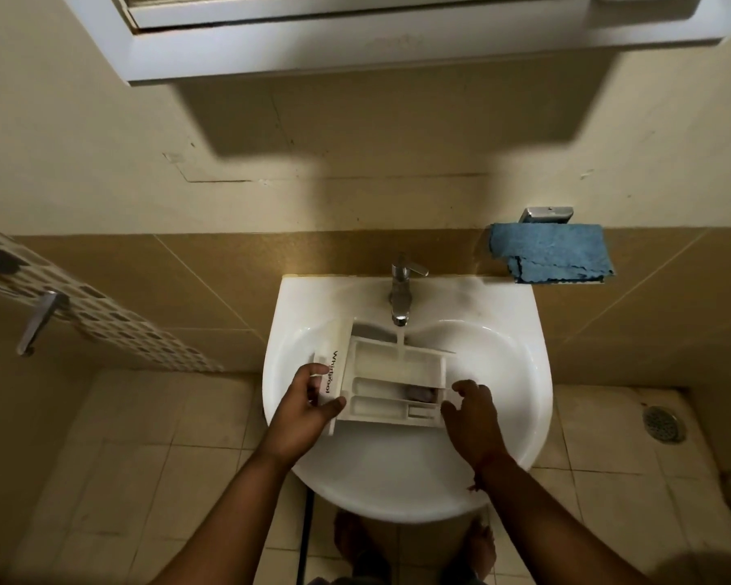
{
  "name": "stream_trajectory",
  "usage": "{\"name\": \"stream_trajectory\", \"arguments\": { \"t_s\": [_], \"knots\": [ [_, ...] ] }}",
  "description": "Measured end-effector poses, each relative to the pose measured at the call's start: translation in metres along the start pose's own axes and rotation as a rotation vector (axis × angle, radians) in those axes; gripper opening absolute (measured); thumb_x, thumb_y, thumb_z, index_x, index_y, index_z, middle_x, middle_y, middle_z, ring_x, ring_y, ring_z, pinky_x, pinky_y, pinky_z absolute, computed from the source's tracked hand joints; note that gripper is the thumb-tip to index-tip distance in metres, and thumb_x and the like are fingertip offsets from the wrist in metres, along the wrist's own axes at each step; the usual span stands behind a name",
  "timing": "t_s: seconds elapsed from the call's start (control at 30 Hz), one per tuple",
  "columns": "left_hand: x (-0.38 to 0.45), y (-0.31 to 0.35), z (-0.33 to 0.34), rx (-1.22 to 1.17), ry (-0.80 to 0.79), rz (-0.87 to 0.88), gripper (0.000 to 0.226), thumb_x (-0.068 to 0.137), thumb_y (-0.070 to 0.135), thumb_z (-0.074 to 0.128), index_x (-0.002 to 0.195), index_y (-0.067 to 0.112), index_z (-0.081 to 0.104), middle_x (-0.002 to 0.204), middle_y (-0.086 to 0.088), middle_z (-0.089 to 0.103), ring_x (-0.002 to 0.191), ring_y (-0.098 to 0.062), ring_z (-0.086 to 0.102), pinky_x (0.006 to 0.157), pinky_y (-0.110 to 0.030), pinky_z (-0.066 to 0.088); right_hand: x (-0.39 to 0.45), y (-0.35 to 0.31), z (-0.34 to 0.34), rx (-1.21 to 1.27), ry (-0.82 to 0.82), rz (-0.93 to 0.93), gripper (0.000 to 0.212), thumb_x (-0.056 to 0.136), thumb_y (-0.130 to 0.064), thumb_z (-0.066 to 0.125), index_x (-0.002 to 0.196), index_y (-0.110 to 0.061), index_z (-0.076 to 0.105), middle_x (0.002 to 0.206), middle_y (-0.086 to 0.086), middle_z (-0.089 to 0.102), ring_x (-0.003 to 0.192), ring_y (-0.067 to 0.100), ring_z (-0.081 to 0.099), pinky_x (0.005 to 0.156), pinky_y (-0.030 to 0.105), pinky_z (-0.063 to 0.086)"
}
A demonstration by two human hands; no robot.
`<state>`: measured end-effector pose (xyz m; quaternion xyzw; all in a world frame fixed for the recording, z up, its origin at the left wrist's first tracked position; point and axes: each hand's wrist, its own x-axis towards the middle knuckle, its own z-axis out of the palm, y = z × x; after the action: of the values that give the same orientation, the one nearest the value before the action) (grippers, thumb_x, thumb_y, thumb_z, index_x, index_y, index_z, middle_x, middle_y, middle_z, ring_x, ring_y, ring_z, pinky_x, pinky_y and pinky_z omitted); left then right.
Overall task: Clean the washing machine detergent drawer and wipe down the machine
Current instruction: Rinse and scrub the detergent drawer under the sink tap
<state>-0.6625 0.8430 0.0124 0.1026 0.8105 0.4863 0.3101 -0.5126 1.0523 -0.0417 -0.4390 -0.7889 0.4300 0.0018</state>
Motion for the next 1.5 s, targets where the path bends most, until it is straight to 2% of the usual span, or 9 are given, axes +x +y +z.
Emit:
{"name": "stream_trajectory", "arguments": {
  "t_s": [0.17,0.3,0.43,0.6,0.73,0.83,1.07,1.3,1.5],
  "knots": [
    [-0.005,0.014,-0.015,0.086,0.117,0.072,0.048,0.078,0.002,0.079,0.117,0.015,0.055,0.100,0.014,0.059,0.083,0.017,0.055,0.074,-0.002,0.041,-0.013,-0.013,0.019,0.173,-0.188,0.163,0.033,0.092,-0.016,0.061,0.122,-0.007,0.051,0.118,0.012,0.052,0.099,0.020,0.054,0.090,0.033,0.046],
    [-0.015,0.020,-0.015,0.097,0.161,0.052,0.050,0.078,0.004,0.078,0.119,0.018,0.053,0.099,0.013,0.062,0.079,0.013,0.059,0.069,-0.004,0.043,-0.025,-0.043,0.026,0.713,-0.479,0.472,0.014,0.096,-0.016,0.058,0.106,-0.008,0.052,0.098,0.012,0.055,0.084,0.023,0.057,0.080,0.038,0.053],
    [-0.034,0.025,-0.005,0.077,0.247,0.045,0.051,0.078,0.002,0.077,0.119,0.019,0.052,0.103,0.013,0.062,0.084,0.019,0.057,0.065,-0.003,0.044,-0.027,-0.057,0.047,0.998,-0.657,0.681,0.044,0.097,-0.038,0.056,0.124,-0.004,0.048,0.118,0.022,0.054,0.096,0.034,0.061,0.074,0.047,0.054],
    [-0.065,0.022,0.004,0.101,0.362,0.027,0.055,0.074,0.010,0.077,0.121,0.023,0.051,0.115,0.009,0.063,0.101,0.005,0.060,0.078,-0.007,0.047,-0.033,-0.068,0.071,1.134,-0.622,0.709,0.052,0.101,-0.038,0.048,0.134,0.002,0.042,0.129,0.029,0.052,0.099,0.037,0.063,0.068,0.044,0.056],
    [-0.091,0.016,0.008,0.120,0.477,-0.010,0.059,0.064,0.030,0.074,0.118,0.035,0.050,0.118,0.010,0.060,0.109,-0.008,0.060,0.090,-0.035,0.055,-0.053,-0.068,0.073,1.222,-0.600,0.633,0.029,0.103,-0.015,0.045,0.124,0.003,0.054,0.112,0.025,0.067,0.096,0.036,0.069,0.071,0.041,0.059],
    [-0.106,0.018,0.014,0.080,0.535,-0.036,0.057,0.061,0.035,0.071,0.113,0.036,0.048,0.118,0.006,0.058,0.107,-0.009,0.060,0.088,-0.038,0.055,-0.067,-0.070,0.065,1.218,-0.565,0.558,0.019,0.100,-0.006,0.050,0.113,0.006,0.057,0.103,0.024,0.070,0.090,0.034,0.071,0.070,0.039,0.060],
    [-0.104,0.031,0.036,-0.091,0.469,-0.014,0.047,0.083,0.008,0.073,0.117,0.016,0.041,0.109,0.006,0.057,0.088,0.007,0.058,0.066,-0.006,0.045,-0.055,-0.079,0.039,1.233,-0.391,0.359,0.030,0.095,0.004,0.045,0.119,-0.012,0.050,0.105,0.022,0.069,0.082,0.032,0.072,0.061,0.038,0.059],
    [-0.081,0.020,0.025,-0.113,0.308,-0.175,0.065,0.075,0.072,0.055,0.092,0.009,0.059,0.087,-0.007,0.068,0.086,-0.023,0.067,0.086,-0.047,0.054,-0.025,-0.050,0.022,0.734,-0.250,0.238,0.020,0.090,-0.008,0.049,0.106,-0.013,0.039,0.102,0.021,0.056,0.082,0.034,0.067,0.071,0.046,0.061],
    [-0.046,0.031,0.001,-0.026,0.417,-0.107,0.025,0.095,0.029,0.055,0.088,0.005,0.058,0.081,-0.008,0.062,0.080,-0.029,0.061,0.071,-0.036,0.047,-0.014,-0.039,-0.003,0.318,-0.197,-0.012,0.029,0.098,-0.016,0.046,0.126,-0.009,0.041,0.092,0.009,0.056,0.086,0.029,0.061,0.084,0.048,0.055]
  ]
}}
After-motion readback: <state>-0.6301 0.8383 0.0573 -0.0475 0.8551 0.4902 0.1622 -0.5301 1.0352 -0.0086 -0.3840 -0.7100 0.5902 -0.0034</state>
